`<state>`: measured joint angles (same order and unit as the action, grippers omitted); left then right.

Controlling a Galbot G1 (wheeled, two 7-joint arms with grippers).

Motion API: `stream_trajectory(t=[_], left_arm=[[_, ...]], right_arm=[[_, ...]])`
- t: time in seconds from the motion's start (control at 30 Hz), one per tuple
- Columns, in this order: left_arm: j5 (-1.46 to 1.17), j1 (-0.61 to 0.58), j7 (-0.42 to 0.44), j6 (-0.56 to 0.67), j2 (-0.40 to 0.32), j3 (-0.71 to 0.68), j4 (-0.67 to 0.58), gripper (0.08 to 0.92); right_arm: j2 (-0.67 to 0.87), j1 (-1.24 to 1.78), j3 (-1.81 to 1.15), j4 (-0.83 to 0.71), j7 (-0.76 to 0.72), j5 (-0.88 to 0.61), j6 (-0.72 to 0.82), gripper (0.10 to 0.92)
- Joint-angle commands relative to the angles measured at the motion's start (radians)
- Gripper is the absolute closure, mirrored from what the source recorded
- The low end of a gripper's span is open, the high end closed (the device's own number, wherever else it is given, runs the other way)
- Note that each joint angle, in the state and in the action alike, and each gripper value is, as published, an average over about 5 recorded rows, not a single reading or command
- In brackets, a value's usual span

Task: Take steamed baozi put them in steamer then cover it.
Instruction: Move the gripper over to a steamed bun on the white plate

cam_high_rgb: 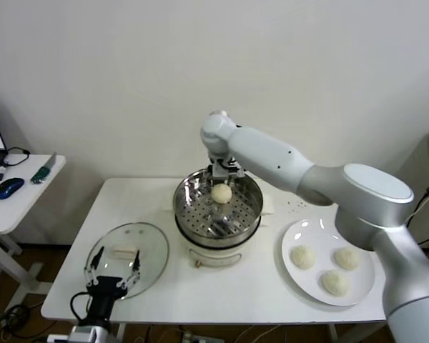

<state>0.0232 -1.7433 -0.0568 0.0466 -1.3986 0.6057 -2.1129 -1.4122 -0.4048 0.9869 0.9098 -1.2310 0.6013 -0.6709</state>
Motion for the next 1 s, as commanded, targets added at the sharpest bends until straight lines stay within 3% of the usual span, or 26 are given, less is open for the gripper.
stream_trajectory(t=[0.03,0.27,0.4,0.6,1.0], left_arm=[[0.0,-0.006,0.0,0.004,0.001,0.003,-0.003,0.177],[-0.004,-0.014,0.001,0.008,0.003,0.003,-0.009,0.177],[-0.014,-0.016,0.001,0.01,0.005,0.0,-0.003,0.177],[-0.017,-0.015,0.002,0.015,0.005,-0.003,0.004,0.177],[-0.055,-0.014,0.002,0.007,0.012,0.005,0.016,0.177]], right_arm=[[0.214,-0.19,0.128,0.171,-0.006,-0.338,0.169,0.203],[0.472,-0.383,0.453,0.323,0.112,-0.856,0.586,0.203],[0.577,-0.426,0.557,0.405,0.177,-1.031,0.767,0.203],[0.744,-0.39,0.605,0.53,0.222,-1.063,0.944,0.203],[0.881,-0.127,0.534,0.564,0.202,-1.012,1.015,0.203]])
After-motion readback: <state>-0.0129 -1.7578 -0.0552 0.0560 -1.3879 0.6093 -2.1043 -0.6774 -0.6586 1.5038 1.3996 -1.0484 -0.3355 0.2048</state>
